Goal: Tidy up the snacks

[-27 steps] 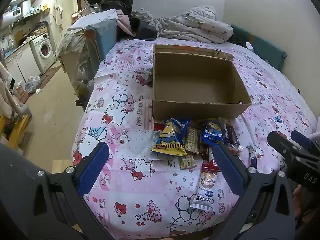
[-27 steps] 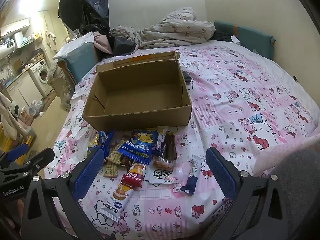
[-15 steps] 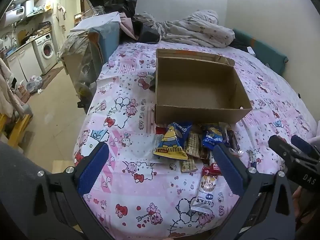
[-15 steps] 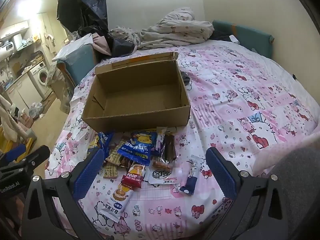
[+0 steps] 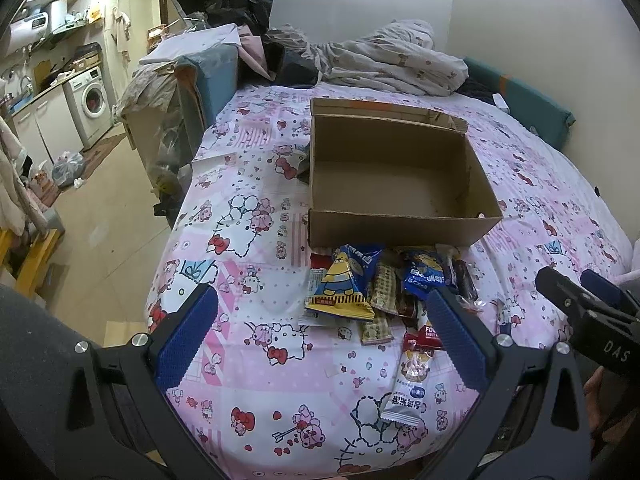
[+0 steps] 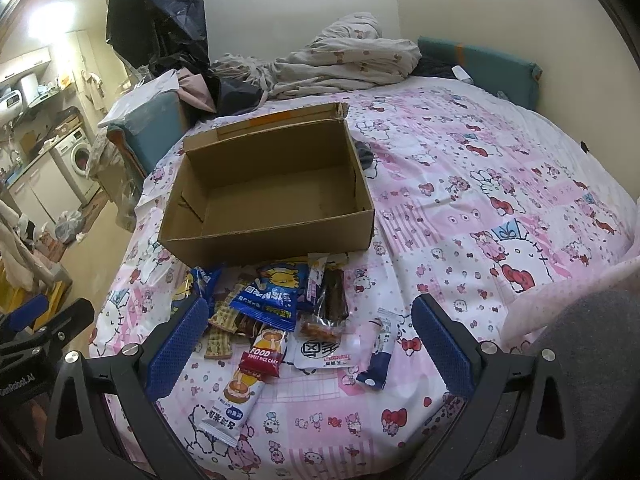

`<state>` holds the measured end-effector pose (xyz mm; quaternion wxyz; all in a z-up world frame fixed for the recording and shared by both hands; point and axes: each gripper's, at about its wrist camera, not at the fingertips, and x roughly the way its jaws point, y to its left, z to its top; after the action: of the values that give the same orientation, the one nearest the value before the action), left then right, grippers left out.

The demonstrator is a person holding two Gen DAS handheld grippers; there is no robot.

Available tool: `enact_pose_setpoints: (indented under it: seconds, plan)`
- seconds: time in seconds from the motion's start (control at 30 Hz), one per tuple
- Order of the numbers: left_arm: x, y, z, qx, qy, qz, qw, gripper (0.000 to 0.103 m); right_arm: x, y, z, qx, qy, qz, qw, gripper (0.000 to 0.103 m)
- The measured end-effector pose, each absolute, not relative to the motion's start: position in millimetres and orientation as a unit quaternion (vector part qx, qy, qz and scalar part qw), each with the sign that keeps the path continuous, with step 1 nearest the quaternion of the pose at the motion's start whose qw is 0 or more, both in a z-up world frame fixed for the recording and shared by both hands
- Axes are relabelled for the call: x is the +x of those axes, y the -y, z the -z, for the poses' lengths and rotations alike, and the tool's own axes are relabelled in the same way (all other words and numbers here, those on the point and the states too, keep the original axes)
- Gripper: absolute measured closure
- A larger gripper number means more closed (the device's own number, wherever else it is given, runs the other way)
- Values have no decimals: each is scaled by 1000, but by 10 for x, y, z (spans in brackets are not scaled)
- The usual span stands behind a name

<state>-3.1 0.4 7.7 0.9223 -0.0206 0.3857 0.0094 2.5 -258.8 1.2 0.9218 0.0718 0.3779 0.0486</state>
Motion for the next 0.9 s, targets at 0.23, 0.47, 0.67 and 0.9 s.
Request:
enact_pose_setpoints:
  seconds: [0.23,0.47,0.67,0.9]
  plan:
    - [-31,-9,-77,-22,-387,-10,922,0,16,2571,-21,67,-378,-48,922,0]
    - [-33,-17,-70,-23,-387,-10,922,0,15,2568,-22,66,-377,-49,923,0]
    - [-31,-26,-66,-24,-386,-10,922,0,15,2569,-20,67,-377,-48,922,0]
    - [-30,-36,-65,-25,-387,-10,922,0,14,2565,-18,67,-379,-48,922,0]
